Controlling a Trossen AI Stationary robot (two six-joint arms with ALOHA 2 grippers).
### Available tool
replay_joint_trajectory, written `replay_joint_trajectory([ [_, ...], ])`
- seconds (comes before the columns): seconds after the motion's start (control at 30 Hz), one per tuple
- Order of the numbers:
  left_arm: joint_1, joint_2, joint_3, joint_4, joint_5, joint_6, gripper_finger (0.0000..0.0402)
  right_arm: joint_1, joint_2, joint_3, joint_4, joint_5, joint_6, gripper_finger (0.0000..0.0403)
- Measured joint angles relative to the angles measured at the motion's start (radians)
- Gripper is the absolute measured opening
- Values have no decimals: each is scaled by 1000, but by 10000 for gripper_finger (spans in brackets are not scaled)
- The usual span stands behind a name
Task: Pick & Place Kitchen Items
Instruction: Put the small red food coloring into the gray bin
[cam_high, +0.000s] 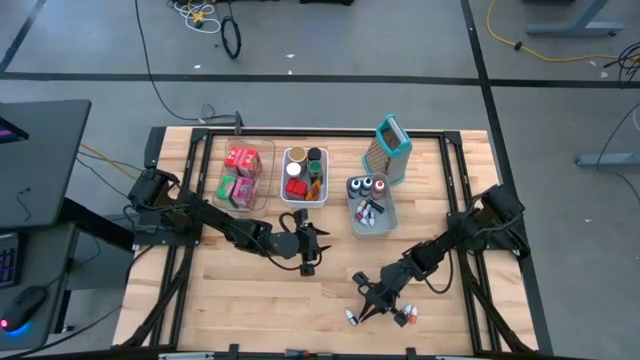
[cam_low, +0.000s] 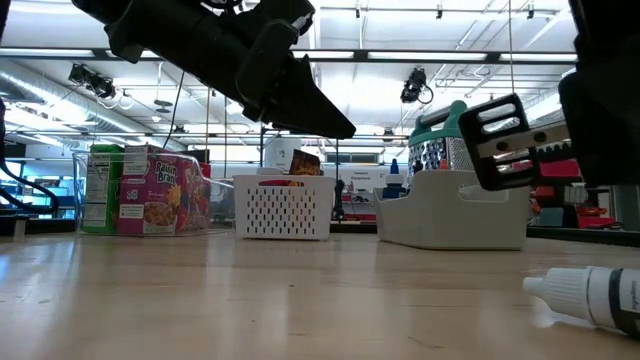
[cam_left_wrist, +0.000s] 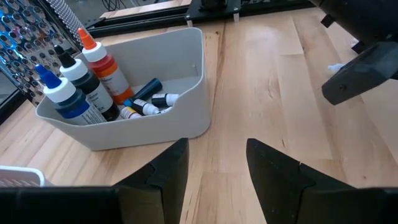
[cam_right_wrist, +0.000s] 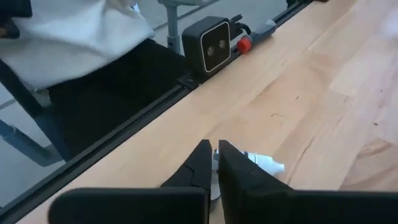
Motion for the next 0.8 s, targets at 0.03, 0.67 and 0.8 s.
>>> replay_joint_trajectory([
  [0.03, 0, 0, 0, 0, 0, 0, 171, -4, -8, 0, -9, 0, 0, 12],
  [0.67, 0, 0, 0, 0, 0, 0, 171, -109, -416, -1, -552, 193, -182, 13],
  [0.8, 0, 0, 0, -1, 0, 8, 171, -146, -571, -1, -672, 465, -270, 13],
])
